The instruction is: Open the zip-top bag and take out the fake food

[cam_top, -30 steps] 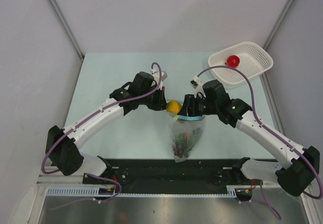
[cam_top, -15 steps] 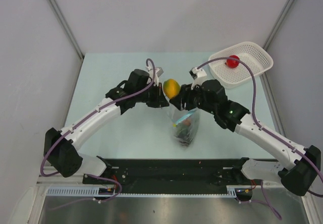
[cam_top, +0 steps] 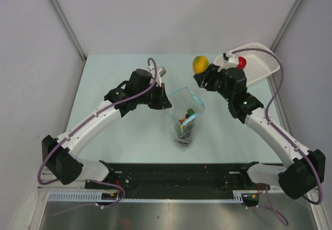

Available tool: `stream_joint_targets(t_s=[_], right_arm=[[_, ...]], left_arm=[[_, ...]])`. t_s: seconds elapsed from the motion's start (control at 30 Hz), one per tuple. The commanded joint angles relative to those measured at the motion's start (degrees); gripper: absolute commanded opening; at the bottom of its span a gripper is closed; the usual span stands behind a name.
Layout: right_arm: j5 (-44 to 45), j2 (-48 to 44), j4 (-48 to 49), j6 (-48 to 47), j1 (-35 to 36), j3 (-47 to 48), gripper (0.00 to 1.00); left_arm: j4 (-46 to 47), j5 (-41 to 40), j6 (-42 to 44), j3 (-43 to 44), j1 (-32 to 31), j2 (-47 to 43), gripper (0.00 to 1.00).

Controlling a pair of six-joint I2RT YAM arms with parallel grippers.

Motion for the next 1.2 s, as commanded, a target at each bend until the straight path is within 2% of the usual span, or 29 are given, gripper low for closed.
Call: stream_joint_targets(t_s=[0.0, 0.2, 0.4, 0.43, 0.5, 0.6, 0.63, 0.7, 0.73, 0.83, 0.97, 1.07, 1.17], right_arm=[[3.74, 0.37, -3.83, -1.05, -11.50, 2.45, 0.00], [-0.39, 11.34, -3.92, -1.40, -25.73, 4.20, 0.00], [-3.12, 24.45, -5.14, -0.61, -31.99, 10.87, 0.08], [-3.38, 26.03, -5.67, -0.61, -32.87, 11.67, 0.13], [-4.17, 29.55, -6.55, -1.05, -33.49, 14.12, 0.17], [-4.09, 32.45, -8.83, -2.19, -33.84, 16.24, 0.32], [-4.18, 32.89, -9.71, -2.19, -33.85, 17.20, 0.44], [-4.35, 33.86, -11.29, -2.98, -33.93, 17.82, 0.57], [-4.27, 33.95, -11.99, -3.24, -33.93, 18.61, 0.68], [-3.92, 33.08, -14.80, -4.04, -33.76, 19.14, 0.84], [-5.06, 29.74, -19.90, -4.21, -33.15, 19.23, 0.88], [-5.41, 24.66, -25.52, -4.83, -30.08, 19.15, 0.88], [-5.67, 18.86, -30.62, -5.88, -23.84, 19.14, 0.86]], left_arm=[[-0.82, -3.75, 2.19, 3.89, 0.12, -4.67, 0.00], [-0.47, -2.17, 1.84, 1.61, 0.29, -4.33, 0.00], [1.19, 1.87, 2.63, 0.90, 0.65, -1.25, 0.00], [1.63, 2.40, 2.63, 1.08, 0.56, -0.90, 0.00], [1.99, 3.54, 2.63, 1.51, 0.56, 0.33, 0.00], [1.99, 4.25, 2.55, 1.87, 0.65, 0.86, 0.00], [1.90, 4.16, 2.55, 1.87, 0.65, 0.86, 0.00], [1.81, 3.99, 2.46, 1.78, 0.65, 0.77, 0.00], [1.81, 3.99, 2.46, 1.78, 0.65, 0.69, 0.00], [1.81, 3.99, 1.84, 1.69, 0.65, 0.43, 0.00], [2.08, 3.02, 1.49, 1.95, 0.65, -0.37, 0.00], [2.69, 1.97, 1.14, 1.78, 0.65, -1.59, 0.00], [4.36, 1.09, 0.61, 0.55, 0.65, -2.56, 0.00]])
